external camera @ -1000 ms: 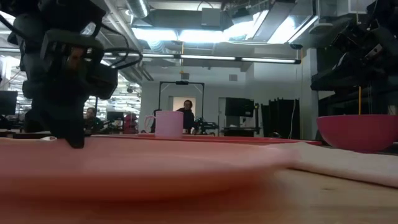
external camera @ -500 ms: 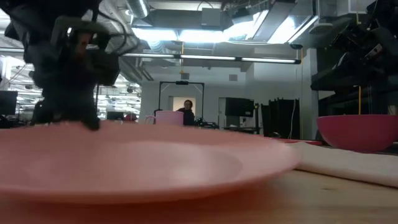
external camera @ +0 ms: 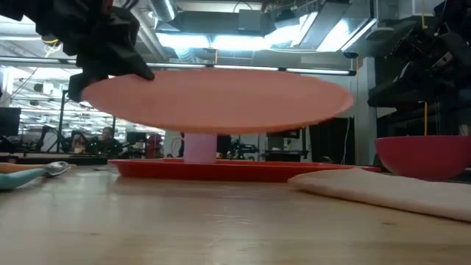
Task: Set up tray
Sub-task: Put the light pink plate on the red tray, then put the dark pink bowl on the light pink plate
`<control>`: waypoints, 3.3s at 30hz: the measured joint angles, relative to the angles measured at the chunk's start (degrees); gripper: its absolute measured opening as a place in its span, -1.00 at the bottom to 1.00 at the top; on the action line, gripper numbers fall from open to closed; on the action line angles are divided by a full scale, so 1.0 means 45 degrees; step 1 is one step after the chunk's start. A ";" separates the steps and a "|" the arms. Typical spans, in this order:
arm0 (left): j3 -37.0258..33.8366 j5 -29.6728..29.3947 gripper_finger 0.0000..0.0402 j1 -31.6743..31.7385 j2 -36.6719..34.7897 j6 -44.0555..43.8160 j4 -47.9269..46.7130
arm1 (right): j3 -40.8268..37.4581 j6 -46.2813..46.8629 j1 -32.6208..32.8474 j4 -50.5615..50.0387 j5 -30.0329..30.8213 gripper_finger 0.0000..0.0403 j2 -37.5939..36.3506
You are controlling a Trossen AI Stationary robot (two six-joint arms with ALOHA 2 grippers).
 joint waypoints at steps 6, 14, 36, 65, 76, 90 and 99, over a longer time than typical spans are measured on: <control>0.0000 -0.1076 -0.99 0.0000 -0.0810 0.0175 -0.0755 | 0.0000 0.0004 0.0001 0.0005 -0.0001 -0.97 0.0001; 0.0010 -0.1559 -0.99 0.0300 -0.1372 0.0139 -0.1955 | 0.0000 0.0314 0.0000 0.0005 0.0003 -0.91 0.0001; 0.0019 -0.0301 -0.99 0.5613 -0.1378 0.0991 -0.2840 | 0.0000 0.0300 -0.0001 0.0005 0.0004 -0.97 0.0001; -0.0883 0.0297 -0.99 0.7976 -0.0069 0.1335 -0.3405 | -0.0971 0.0240 -0.0004 0.0529 0.0878 -0.96 0.0113; -0.0908 0.0880 -0.98 0.8471 0.0030 0.1761 -0.3066 | -0.0971 -0.0070 -0.0004 0.0508 0.0883 -0.91 0.0113; -0.0932 0.1161 -0.75 0.8471 0.0040 0.2533 -0.3168 | -0.0971 -0.0148 -0.0004 0.0499 0.0883 -0.90 0.0113; -0.0928 0.1956 -0.61 0.8427 0.0040 0.3437 -0.3124 | -0.0971 -0.2265 0.0000 0.2516 0.0880 -0.98 0.0108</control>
